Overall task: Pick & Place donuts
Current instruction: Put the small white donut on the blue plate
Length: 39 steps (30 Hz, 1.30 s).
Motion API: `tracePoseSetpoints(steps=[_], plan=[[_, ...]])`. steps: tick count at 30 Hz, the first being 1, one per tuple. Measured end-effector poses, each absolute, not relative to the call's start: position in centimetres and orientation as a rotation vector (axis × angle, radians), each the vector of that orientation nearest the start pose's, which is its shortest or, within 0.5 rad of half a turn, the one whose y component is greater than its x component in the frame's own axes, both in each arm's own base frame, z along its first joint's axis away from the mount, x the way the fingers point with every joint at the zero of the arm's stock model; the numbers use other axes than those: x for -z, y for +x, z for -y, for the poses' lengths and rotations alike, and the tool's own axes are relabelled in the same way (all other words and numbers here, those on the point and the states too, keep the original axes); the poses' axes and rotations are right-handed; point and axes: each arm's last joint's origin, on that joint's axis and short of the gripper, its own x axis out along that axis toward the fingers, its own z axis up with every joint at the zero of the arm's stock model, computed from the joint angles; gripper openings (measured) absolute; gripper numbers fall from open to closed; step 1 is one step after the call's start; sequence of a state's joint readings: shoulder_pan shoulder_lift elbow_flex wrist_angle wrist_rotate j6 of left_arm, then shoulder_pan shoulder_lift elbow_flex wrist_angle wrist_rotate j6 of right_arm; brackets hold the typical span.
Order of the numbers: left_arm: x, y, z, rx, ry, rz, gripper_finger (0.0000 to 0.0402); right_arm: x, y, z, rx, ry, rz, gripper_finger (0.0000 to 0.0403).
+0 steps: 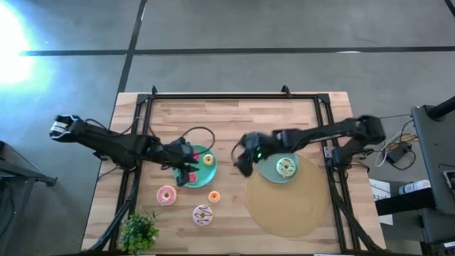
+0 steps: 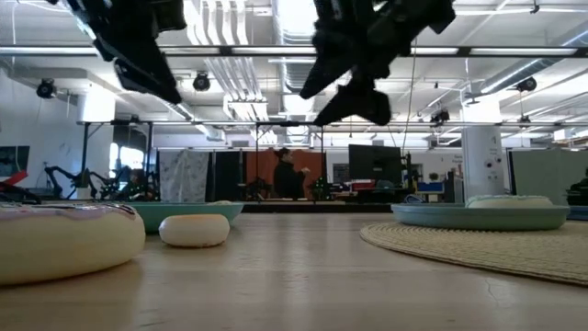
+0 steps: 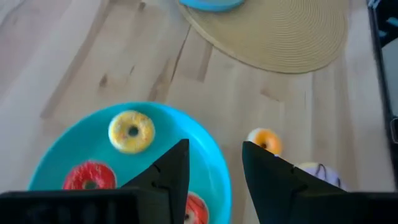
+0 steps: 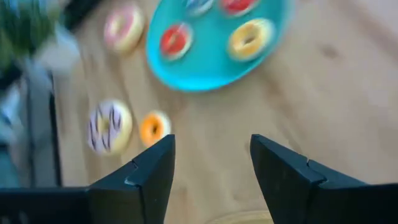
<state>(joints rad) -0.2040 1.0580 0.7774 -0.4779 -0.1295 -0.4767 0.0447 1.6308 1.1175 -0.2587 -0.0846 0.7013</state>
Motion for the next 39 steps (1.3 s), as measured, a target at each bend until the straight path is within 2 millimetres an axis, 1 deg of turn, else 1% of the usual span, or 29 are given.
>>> tracePoseSetpoints(steps=[4, 9, 11, 14, 16, 20, 22, 24, 26, 29, 33, 36, 39], plan=[[-25.2, 19.4, 3.8, -0.143, -0.4, -0.729, 0.0122, -21.5, 37.0, -4.5, 0.031, 0.531, -0.877, 0.0185], [-24.2, 18.3, 3.5, -0.187, -0.478, -0.727, 0.0122, -19.7, 40.2, -6.3, -0.144, 0.52, -0.94, 0.0173], [-23.9, 18.0, 3.4, -0.192, -0.496, -0.721, 0.0122, -18.6, 41.4, -7.2, -0.18, 0.471, -0.968, 0.0171], [-23.4, 17.7, 3.4, -0.206, -0.509, -0.736, 0.0122, -17.5, 42.8, -9.2, -0.268, 0.324, -0.973, 0.0171], [-23.3, 17.6, 3.4, -0.206, -0.514, -0.736, 0.0122, -17.2, 43.6, -10.4, -0.317, 0.208, -0.96, 0.0171], [-23.2, 17.6, 3.4, -0.208, -0.522, -0.739, 0.0122, -16.6, 44.6, -12.1, -0.405, -0.034, -0.935, 0.0171], [-23.2, 17.6, 3.5, -0.207, -0.522, -0.74, 0.0122, -16.3, 44.8, -12.7, -0.456, -0.132, -0.937, 0.0171], [-23.2, 17.6, 3.5, -0.207, -0.521, -0.741, 0.0122, -15.8, 45.2, -13.3, -0.475, -0.178, -0.933, 0.0171], [-23.1, 17.5, 3.5, -0.208, -0.521, -0.742, 0.0122, -14.9, 45.4, -13.5, -0.468, -0.192, -0.974, 0.0171], [-23.1, 17.5, 3.5, -0.206, -0.516, -0.743, 0.0122, -14.2, 45.9, -13.4, -0.404, -0.207, -0.987, 0.0171], [-23.1, 17.5, 3.5, -0.206, -0.512, -0.748, 0.0122, -14.8, 46.2, -13.0, -0.316, -0.266, -0.972, 0.0171], [-23.0, 17.5, 3.5, -0.207, -0.512, -0.751, 0.0122, -15.6, 46.1, -13.1, -0.329, -0.284, -0.974, 0.0171], [-23.0, 17.5, 3.5, -0.207, -0.51, -0.751, 0.0122, -16.7, 46.2, -13.2, -0.335, -0.294, -0.936, 0.0171]])
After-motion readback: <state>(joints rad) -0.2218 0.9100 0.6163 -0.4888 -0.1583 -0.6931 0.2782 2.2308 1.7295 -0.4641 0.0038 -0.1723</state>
